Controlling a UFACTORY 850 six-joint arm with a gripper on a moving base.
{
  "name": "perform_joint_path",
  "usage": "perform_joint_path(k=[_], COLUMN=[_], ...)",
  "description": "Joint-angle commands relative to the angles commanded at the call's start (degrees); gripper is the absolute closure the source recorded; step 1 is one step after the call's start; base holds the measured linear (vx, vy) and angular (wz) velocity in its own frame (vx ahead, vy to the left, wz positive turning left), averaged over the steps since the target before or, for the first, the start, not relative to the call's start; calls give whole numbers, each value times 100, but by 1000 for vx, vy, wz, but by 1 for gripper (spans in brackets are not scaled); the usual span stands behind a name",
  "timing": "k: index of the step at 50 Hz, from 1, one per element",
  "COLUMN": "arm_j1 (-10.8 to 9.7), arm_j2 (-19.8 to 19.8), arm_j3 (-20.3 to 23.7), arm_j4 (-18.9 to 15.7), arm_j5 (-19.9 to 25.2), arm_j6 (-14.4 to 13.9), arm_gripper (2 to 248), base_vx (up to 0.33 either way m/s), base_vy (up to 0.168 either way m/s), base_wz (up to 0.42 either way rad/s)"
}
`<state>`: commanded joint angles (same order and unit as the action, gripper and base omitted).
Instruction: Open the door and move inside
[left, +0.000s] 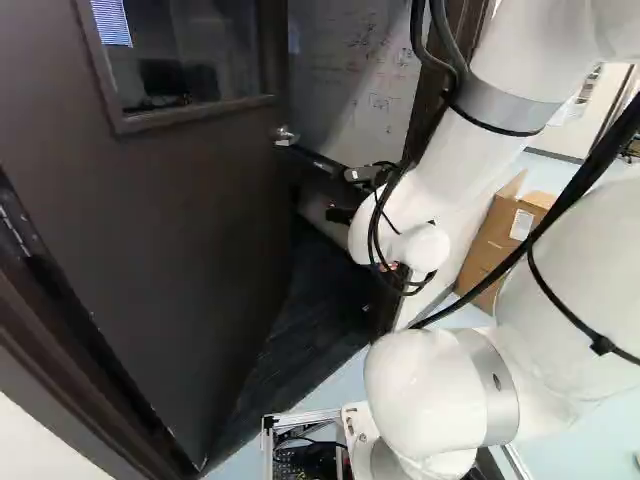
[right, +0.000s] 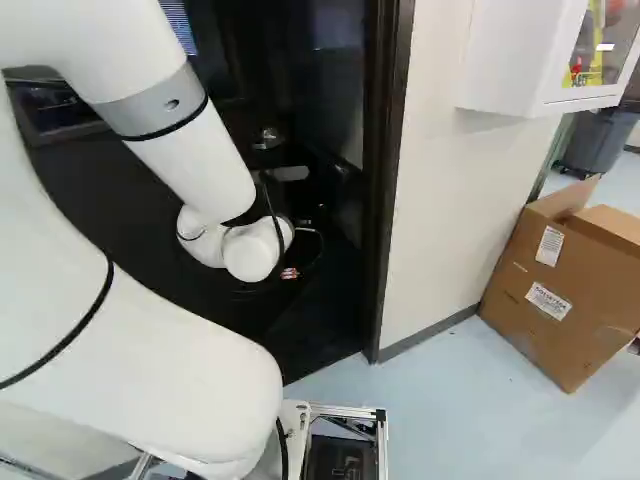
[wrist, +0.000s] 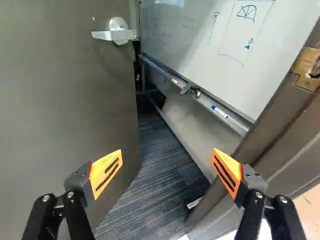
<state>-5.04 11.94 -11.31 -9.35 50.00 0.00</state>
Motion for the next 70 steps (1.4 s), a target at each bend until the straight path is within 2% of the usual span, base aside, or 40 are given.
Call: perform_joint_path(k=[26,51,70], arm_j1=[0,16,233], arm_j2=[0,-28,-358], arm_j3=[0,-25,-324], arm_j4=[0,0,0], arm_j5=[0,0,0], arm_j6=[0,0,0], arm_gripper=[3,3,3], base_vx=[67,-1,0], base_vy=[190,11,0], base_wz=[-31,-1,0])
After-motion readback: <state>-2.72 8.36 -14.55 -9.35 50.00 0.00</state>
